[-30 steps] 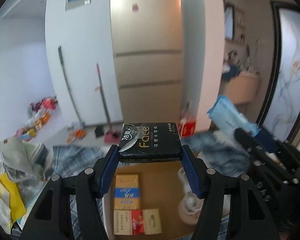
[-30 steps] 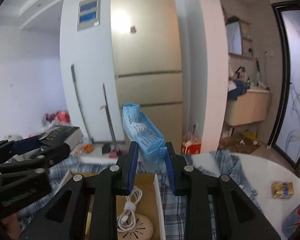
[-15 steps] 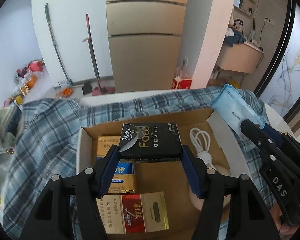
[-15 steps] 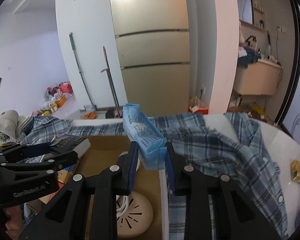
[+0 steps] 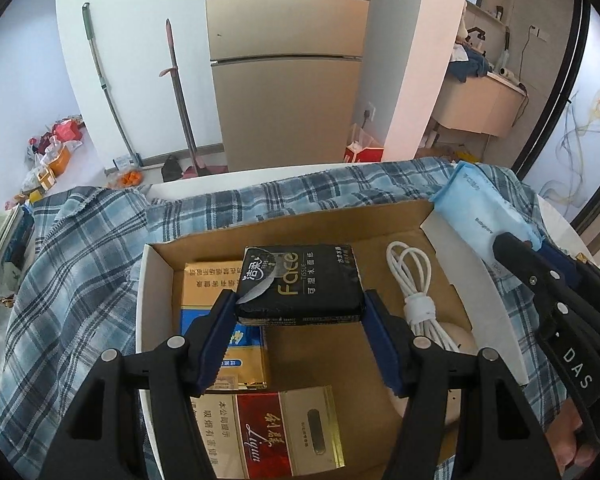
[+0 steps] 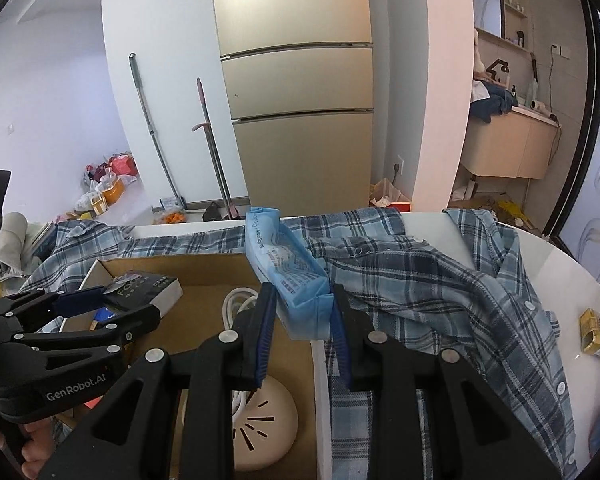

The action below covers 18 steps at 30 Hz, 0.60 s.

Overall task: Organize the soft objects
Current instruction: 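Open both grippers to drop the tissue packs into the box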

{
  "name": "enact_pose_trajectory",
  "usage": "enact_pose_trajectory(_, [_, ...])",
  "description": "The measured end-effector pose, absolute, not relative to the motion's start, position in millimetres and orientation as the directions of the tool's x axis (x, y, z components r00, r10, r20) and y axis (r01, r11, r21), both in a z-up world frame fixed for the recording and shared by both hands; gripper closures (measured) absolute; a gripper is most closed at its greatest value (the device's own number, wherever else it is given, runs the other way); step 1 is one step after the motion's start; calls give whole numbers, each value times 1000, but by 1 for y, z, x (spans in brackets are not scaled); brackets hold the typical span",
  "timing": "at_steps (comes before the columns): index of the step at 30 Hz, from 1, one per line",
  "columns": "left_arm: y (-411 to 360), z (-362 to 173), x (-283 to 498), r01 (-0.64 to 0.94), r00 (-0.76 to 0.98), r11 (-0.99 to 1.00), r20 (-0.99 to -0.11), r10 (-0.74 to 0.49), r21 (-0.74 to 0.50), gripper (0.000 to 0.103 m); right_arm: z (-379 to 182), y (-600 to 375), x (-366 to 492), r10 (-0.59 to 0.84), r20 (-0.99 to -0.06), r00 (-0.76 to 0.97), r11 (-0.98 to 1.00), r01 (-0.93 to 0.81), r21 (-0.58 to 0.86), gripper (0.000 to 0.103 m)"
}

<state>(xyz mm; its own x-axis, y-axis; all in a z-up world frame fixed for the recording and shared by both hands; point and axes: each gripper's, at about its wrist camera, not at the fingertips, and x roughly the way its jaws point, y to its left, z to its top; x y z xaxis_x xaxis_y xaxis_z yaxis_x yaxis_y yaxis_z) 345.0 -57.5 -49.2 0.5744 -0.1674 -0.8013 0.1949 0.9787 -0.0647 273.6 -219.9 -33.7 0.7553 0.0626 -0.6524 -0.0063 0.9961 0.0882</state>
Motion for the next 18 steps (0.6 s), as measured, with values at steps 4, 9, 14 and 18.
enact_pose_trajectory(4, [-60,-49,344,206,575,976,-799,-174,-64,34,-36,-220,276,73,-661,747,995,-10,99,77])
enact_pose_trajectory(9, [-60,-45,343,189,605,981,-782,-151,-44,18,-38,-220,277,80,-665,743,995,-15,104,77])
enact_pose_trajectory(14, [-55,-31,337,180,651,983,-744,-152,-43,18,-39,-219,276,96,-666,739,993,-26,114,76])
enact_pose_trajectory(18, [-55,-21,329,178,694,984,-706,-142,-24,18,-39,-219,275,110,-653,749,991,-34,128,46])
